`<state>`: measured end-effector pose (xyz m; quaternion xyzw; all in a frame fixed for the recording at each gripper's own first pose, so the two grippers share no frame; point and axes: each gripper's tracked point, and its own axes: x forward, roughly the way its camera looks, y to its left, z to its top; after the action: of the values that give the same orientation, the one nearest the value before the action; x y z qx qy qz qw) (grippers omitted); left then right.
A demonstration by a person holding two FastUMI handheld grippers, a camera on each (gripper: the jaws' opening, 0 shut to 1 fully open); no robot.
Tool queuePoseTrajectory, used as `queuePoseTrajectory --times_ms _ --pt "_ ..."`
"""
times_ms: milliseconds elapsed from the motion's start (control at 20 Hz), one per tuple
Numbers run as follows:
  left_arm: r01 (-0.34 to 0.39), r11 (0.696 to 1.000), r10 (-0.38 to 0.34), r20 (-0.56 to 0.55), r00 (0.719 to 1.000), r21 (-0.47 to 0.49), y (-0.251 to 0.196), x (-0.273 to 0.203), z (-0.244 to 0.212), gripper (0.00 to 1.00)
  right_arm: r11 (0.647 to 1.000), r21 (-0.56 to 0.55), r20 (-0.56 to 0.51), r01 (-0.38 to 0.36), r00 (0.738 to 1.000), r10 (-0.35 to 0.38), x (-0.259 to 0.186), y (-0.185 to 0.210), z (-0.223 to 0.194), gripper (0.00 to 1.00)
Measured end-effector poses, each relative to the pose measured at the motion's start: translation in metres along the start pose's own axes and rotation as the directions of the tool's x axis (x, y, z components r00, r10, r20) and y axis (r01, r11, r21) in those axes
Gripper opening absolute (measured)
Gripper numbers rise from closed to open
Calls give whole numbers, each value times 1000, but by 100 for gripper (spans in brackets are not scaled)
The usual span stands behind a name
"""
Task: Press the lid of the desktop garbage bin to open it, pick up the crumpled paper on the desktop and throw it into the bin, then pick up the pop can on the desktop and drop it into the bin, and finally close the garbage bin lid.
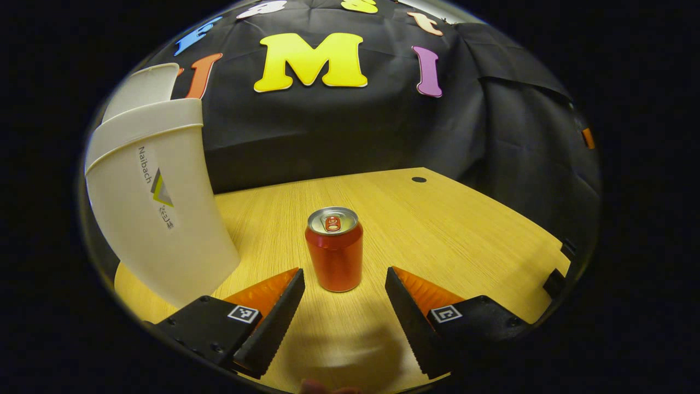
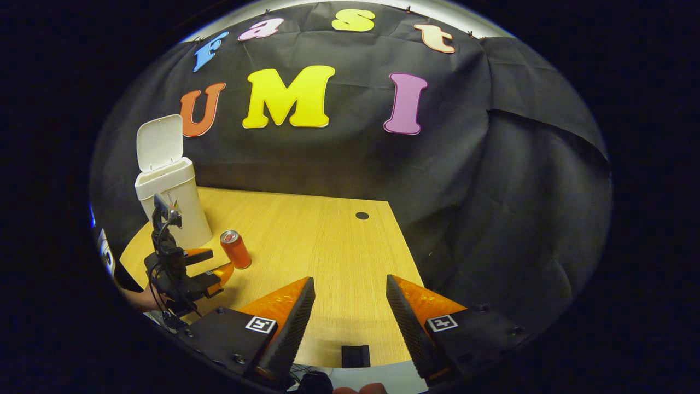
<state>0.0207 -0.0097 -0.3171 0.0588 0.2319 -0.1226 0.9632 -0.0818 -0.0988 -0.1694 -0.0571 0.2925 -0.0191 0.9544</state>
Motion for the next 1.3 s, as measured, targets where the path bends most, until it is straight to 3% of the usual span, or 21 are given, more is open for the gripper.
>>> queuePoseTrajectory --times_ms 1000,1100,1150,1250,1300 --pt "5 1000 -3 -75 997 26 7 67 -13 98 999 -14 -77 -33 996 32 35 13 -9 84" --pt "8 1000 -6 -74 997 26 9 68 -11 96 1000 0 -82 -29 996 29 36 10 -10 84" --pt "8 1000 -6 -79 997 28 9 68 -11 87 1000 0 -80 -27 996 27 35 9 -9 84" --pt "4 1000 -2 -73 997 30 11 65 -8 85 1000 -2 -72 -27 997 27 34 7 -6 84" --pt "4 1000 -3 -66 998 29 11 63 -6 92 1000 -3 -69 -28 997 28 34 7 -6 84"
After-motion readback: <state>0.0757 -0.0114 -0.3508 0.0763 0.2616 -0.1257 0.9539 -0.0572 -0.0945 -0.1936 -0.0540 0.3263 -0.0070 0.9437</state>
